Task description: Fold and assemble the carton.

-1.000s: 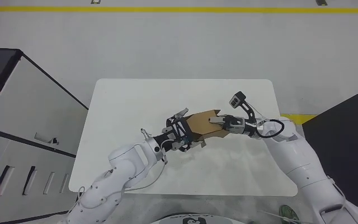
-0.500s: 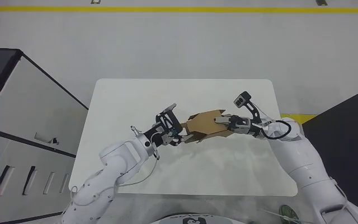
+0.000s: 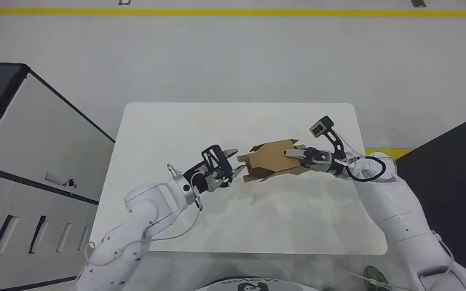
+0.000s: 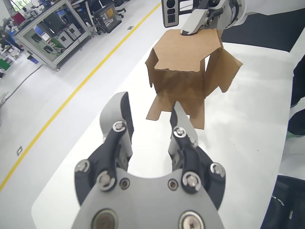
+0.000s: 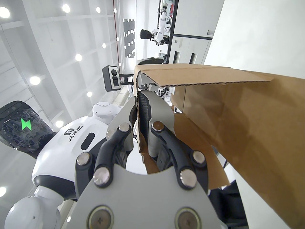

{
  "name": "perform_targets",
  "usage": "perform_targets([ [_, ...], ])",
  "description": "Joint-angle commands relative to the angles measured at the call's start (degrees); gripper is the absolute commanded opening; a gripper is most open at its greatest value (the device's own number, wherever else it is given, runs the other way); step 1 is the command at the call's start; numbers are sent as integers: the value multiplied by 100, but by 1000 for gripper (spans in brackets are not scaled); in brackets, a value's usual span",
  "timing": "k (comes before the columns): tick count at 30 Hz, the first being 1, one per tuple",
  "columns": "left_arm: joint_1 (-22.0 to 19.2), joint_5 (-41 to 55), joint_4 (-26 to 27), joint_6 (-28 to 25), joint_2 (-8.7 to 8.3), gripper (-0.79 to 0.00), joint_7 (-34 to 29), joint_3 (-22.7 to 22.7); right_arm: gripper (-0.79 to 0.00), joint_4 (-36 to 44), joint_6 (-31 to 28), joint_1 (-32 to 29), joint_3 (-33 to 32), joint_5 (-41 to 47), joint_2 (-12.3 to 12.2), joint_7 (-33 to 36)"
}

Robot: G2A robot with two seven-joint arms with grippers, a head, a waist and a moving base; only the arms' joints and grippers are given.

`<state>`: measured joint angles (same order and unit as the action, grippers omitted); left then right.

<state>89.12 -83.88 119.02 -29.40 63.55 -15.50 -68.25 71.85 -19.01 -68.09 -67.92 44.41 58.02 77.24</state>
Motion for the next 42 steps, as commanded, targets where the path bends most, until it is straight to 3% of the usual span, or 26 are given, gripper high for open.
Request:
perform_targets([
  [1,-25,28,2,-81,-3,-785,-12,23,-785,19,-19,0,-4,-17,4,19],
  [10,-164,129,-103,-194,8,-785,-21,201,-785,101,-108,7,24,21,35,180],
  [20,-213,-7,-101,57,10,-785,60,198,-785,112,-223,31,82,-33,57,578],
  [42,-220,-297,-25,125,-11,-785,75,215,-785,384,-18,28,101,-506,0,786],
])
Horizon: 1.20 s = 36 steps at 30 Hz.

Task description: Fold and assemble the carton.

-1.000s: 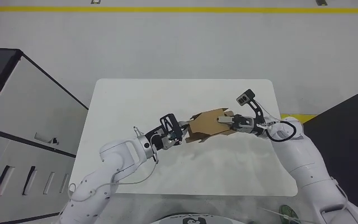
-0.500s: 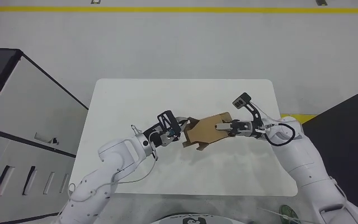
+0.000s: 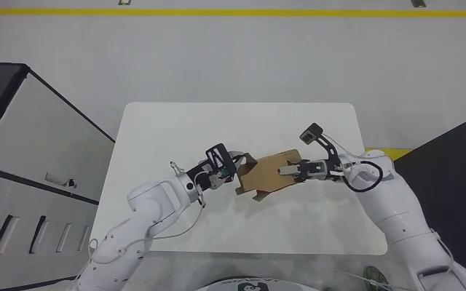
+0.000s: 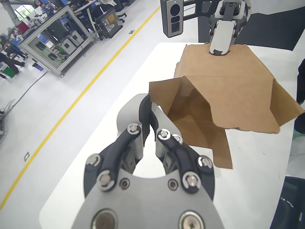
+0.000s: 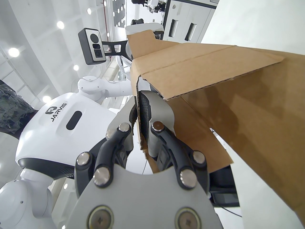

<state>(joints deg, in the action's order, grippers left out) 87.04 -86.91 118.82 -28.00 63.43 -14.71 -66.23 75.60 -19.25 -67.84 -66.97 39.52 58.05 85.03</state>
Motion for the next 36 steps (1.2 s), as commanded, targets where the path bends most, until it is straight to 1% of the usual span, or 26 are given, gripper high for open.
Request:
perform_targets([
  [1,-25,5,-8,-31,2,-785,-8,26,-785,18,16,5,13,-32,-5,16],
  [10,-159,46,-97,-174,14,-785,-5,169,-785,21,34,39,86,-155,-23,34],
  [13,-193,52,-119,-142,18,-785,-2,186,-785,-28,9,44,89,-122,-27,9],
  [16,-180,56,-89,-59,12,-785,4,109,-785,-142,-10,37,42,78,-26,-10],
  [22,-47,204,28,-70,-19,-785,84,-122,-785,-321,68,20,-86,533,-30,68],
  [29,177,328,23,-80,-61,-785,172,-389,-785,-377,204,-45,-247,1056,-23,204],
  [36,375,508,36,-260,-91,-785,303,-479,-785,-405,297,-131,-298,1738,24,297],
])
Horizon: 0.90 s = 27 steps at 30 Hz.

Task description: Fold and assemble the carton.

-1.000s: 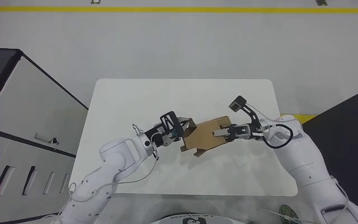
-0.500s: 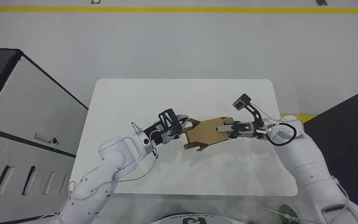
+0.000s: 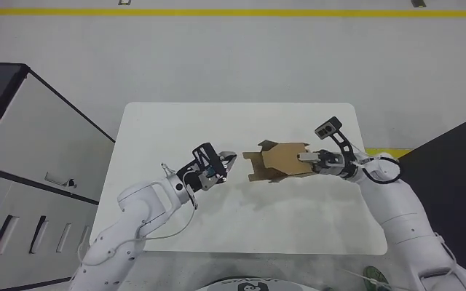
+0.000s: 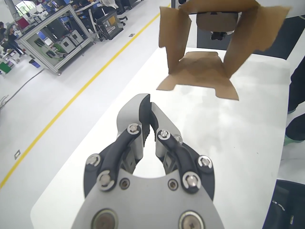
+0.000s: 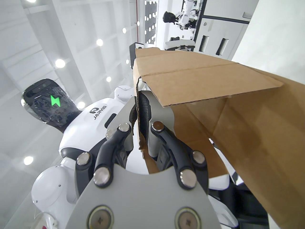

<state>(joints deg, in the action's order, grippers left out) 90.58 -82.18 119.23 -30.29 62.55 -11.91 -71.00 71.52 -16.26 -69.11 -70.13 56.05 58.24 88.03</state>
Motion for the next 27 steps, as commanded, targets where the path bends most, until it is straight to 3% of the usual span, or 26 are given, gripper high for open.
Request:
perform_targets([
  [1,32,66,-10,-75,-6,-785,43,1,-785,-1,-2,-4,33,145,8,-3],
  [27,-119,112,-61,-357,-10,-785,308,404,-785,-98,-2,120,516,420,-15,-3],
])
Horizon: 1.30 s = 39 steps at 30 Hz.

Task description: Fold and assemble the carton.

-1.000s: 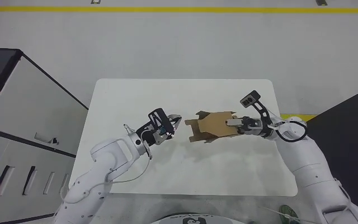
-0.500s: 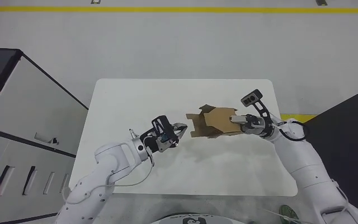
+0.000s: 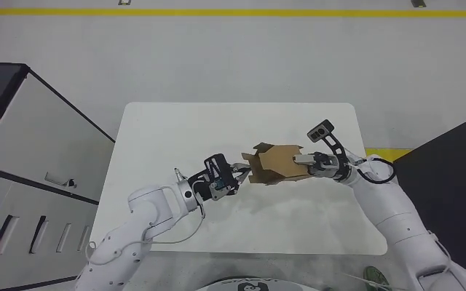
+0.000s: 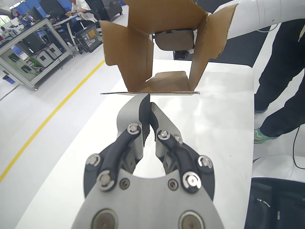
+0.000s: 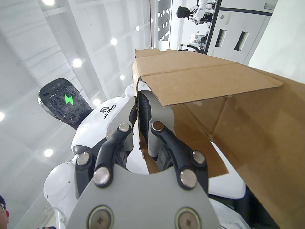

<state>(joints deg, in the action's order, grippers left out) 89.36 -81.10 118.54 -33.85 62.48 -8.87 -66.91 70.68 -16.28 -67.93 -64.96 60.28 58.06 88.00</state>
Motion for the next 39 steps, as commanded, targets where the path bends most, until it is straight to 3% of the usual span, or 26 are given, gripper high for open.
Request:
perform_targets([
  [1,6,11,19,-14,-5,-785,6,-8,-785,-24,0,7,4,-8,7,0],
  [39,-538,-58,-157,-221,3,-785,-171,427,-785,-258,0,443,630,67,69,0],
])
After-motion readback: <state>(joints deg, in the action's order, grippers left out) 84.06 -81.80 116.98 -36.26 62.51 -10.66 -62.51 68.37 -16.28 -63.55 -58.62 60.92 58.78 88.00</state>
